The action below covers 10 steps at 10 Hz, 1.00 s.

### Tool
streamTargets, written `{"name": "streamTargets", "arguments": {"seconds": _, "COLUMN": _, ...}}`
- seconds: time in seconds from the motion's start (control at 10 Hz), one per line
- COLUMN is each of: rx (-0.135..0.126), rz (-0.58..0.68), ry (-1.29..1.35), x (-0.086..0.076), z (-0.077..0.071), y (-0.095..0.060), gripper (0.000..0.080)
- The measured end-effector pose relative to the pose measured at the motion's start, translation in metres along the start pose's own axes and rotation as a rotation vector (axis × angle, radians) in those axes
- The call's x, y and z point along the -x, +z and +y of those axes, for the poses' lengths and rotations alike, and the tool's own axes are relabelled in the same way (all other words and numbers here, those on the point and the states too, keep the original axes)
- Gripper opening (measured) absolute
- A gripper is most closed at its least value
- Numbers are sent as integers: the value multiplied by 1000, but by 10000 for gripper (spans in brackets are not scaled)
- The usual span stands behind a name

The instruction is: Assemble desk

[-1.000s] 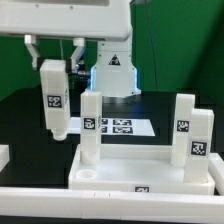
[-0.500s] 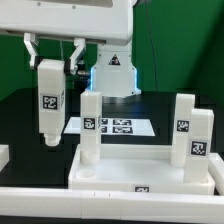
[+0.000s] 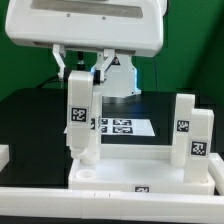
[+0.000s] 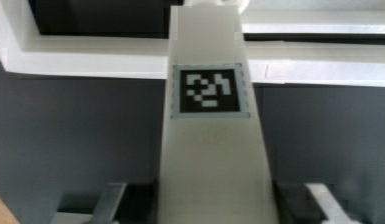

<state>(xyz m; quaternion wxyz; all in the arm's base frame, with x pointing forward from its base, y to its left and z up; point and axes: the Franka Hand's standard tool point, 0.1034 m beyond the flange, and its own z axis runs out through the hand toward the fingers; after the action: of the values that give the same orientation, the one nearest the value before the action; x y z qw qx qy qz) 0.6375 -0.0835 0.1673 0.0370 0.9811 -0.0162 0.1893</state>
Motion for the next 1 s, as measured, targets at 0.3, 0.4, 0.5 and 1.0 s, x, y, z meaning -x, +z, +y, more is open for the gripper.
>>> {"name": "streamTargets", "arguments": {"seconds": 0.3, "rx": -4, "rz": -3, "ry": -3, "x": 2, "z": -1, "y": 3, "gripper": 290}}
{"name": "streamTargets", "arguments": {"seconds": 0.4, "rx": -20, "rz": -4, "ry": -6, "x": 2, "z": -5, "y": 5, "gripper": 290}}
{"name": "streamTargets", "arguments": {"seconds": 0.5, "rx": -32, "rz": 10, "ry": -30, "x": -3, "z": -11, "y": 5, "gripper": 290}}
{"name": "streamTargets", "arguments": {"seconds": 1.0, "rx": -42, "rz": 39, "ry": -67, "x": -9, "z": -13, "y": 3, "gripper": 290}}
